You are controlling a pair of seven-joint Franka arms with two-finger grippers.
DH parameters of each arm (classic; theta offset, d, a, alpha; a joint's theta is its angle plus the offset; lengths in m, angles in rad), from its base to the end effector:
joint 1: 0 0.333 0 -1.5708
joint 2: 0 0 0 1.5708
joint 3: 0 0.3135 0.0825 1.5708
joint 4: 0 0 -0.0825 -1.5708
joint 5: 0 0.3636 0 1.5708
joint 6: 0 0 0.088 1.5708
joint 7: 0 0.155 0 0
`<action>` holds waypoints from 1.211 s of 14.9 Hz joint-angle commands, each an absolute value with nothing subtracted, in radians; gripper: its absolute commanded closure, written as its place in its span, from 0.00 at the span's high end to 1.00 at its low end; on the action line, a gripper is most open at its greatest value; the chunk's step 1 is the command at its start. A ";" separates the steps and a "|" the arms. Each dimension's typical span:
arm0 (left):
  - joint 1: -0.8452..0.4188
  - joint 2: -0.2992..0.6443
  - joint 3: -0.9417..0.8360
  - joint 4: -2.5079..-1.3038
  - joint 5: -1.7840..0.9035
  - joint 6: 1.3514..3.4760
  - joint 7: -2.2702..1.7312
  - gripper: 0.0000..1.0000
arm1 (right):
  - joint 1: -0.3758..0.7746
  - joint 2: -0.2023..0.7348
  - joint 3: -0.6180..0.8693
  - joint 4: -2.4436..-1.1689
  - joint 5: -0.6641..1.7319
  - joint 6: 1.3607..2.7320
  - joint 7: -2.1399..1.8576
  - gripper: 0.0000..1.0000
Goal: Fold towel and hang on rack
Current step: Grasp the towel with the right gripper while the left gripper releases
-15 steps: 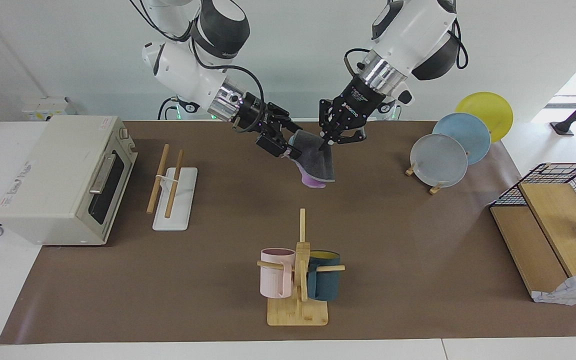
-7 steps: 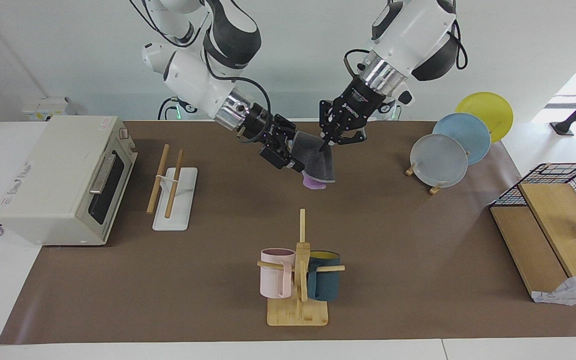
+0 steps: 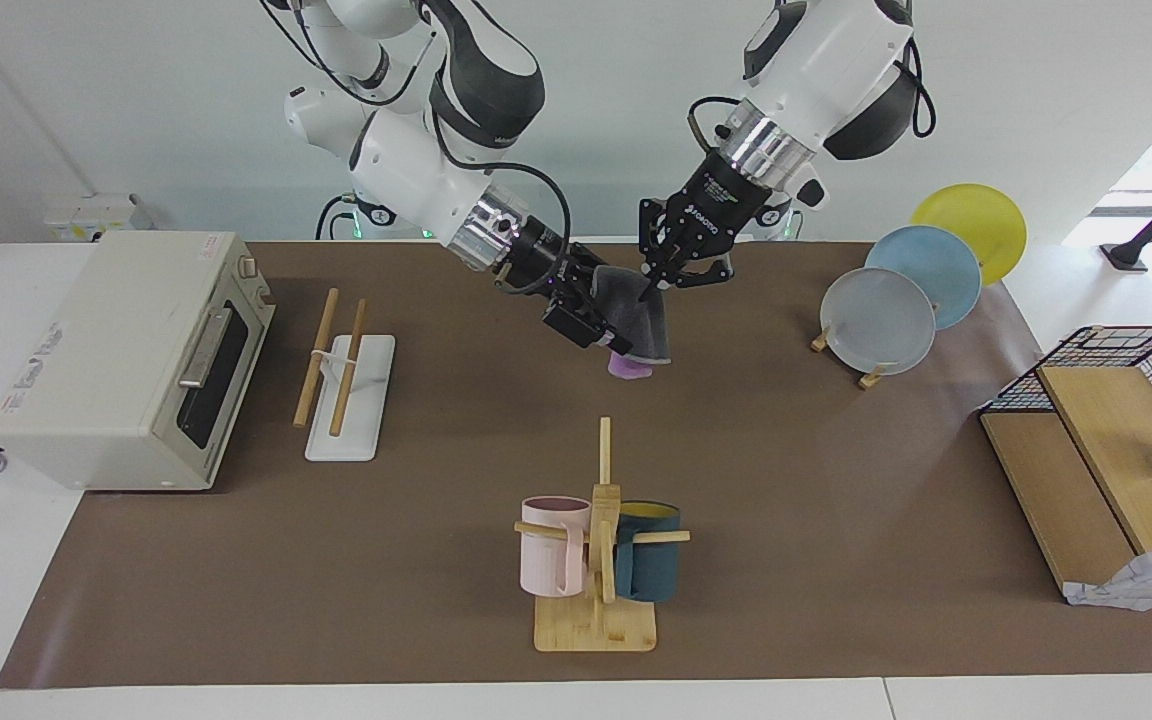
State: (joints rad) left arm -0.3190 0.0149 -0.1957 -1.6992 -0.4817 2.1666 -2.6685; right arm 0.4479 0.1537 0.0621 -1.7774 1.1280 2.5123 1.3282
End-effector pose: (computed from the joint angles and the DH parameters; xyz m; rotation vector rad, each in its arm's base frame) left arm 0.5107 -0.3300 0.5832 1.0336 2.4259 -0.6337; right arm 0.5695 0.3369 0.5091 -1.5107 1.5309 0.4819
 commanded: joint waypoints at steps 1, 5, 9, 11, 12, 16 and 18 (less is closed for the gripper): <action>-0.328 -0.017 -0.187 -1.738 -0.488 2.189 -2.688 0.00 | 0.449 0.161 0.063 -1.761 1.131 2.505 1.252 0.03; -0.328 -0.017 -0.187 -1.740 -0.488 2.189 -2.688 0.00 | 0.445 0.156 0.061 -1.769 1.077 2.451 1.084 0.00; -0.328 -0.025 -0.186 -1.753 -0.488 2.187 -2.688 0.00 | 0.433 0.150 0.057 -1.772 0.976 2.358 1.028 0.00; -0.328 -0.025 -0.186 -1.753 -0.485 2.186 -2.675 0.00 | 0.416 0.146 0.055 -1.773 0.863 2.284 0.977 0.00; -0.330 -0.025 -0.186 -1.753 -0.483 2.186 -2.671 0.61 | 0.405 0.140 0.055 -1.776 0.814 2.242 0.918 0.00; -0.325 -0.029 -0.184 -1.761 -0.482 2.180 -2.668 1.00 | 0.304 0.120 0.055 -1.789 0.752 2.050 0.637 0.00; -0.325 -0.031 -0.186 -1.766 -0.436 2.181 -2.668 1.00 | 0.269 0.107 0.054 -1.790 0.689 1.958 0.557 0.00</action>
